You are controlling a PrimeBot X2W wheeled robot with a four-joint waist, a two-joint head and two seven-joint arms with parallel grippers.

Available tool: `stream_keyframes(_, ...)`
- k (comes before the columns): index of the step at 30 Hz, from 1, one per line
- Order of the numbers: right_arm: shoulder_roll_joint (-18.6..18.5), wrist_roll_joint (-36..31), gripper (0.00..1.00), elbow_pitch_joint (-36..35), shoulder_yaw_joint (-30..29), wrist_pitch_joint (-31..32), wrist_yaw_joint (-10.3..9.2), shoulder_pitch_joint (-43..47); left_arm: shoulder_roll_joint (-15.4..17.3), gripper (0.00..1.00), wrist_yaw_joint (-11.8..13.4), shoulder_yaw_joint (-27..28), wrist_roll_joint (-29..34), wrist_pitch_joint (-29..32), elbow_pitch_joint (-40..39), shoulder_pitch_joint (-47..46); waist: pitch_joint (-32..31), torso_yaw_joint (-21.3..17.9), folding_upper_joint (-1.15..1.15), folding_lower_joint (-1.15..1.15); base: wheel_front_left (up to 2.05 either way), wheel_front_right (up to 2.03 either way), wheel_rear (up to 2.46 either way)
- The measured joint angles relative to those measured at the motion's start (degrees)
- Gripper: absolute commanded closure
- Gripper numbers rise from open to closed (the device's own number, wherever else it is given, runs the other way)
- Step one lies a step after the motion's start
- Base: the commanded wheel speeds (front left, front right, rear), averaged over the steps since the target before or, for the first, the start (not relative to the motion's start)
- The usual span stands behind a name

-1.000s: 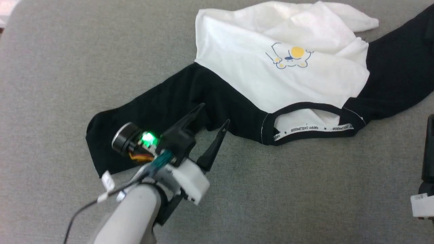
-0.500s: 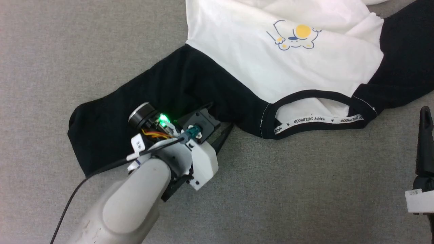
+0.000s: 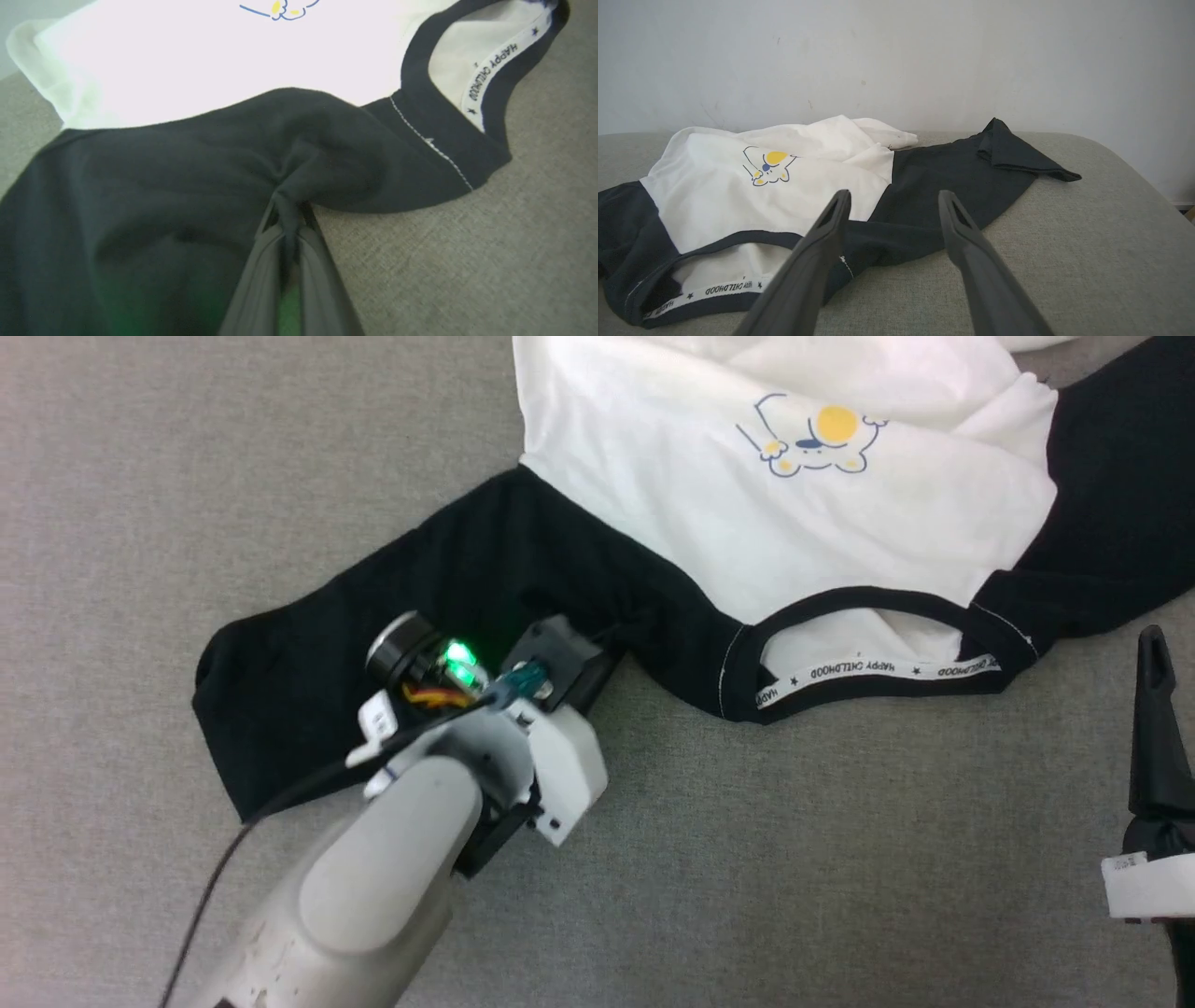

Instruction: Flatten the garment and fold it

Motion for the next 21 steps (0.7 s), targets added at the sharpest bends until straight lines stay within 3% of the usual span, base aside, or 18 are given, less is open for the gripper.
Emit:
stream_keyframes(8,0.01,0.53,0.0,1.22,0.66,-0.15,0.0,0.28,0.0,1.0,4.46,6.04,-7.71,-6.2,-7.98,9.95,-3.91,0.96,0.0,0.0,0.0,0.0,0.0)
stream_keyframes(15,0.02,0.98,0.0,2.04,0.9,1.2,0.0,2.16,4.33,1.0,10.27,11.5,-11.7,-7.92,-19.09,23.86,-6.66,1.54,0.0,-0.01,0.0,0.0,0.0)
stream_keyframes(21,0.0,2.8,0.0,3.27,-1.42,7.4,-0.04,4.05,6.31,1.0,10.94,11.26,-12.44,-8.1,-24.59,28.81,-6.36,3.02,0.0,-0.01,0.0,0.0,0.0)
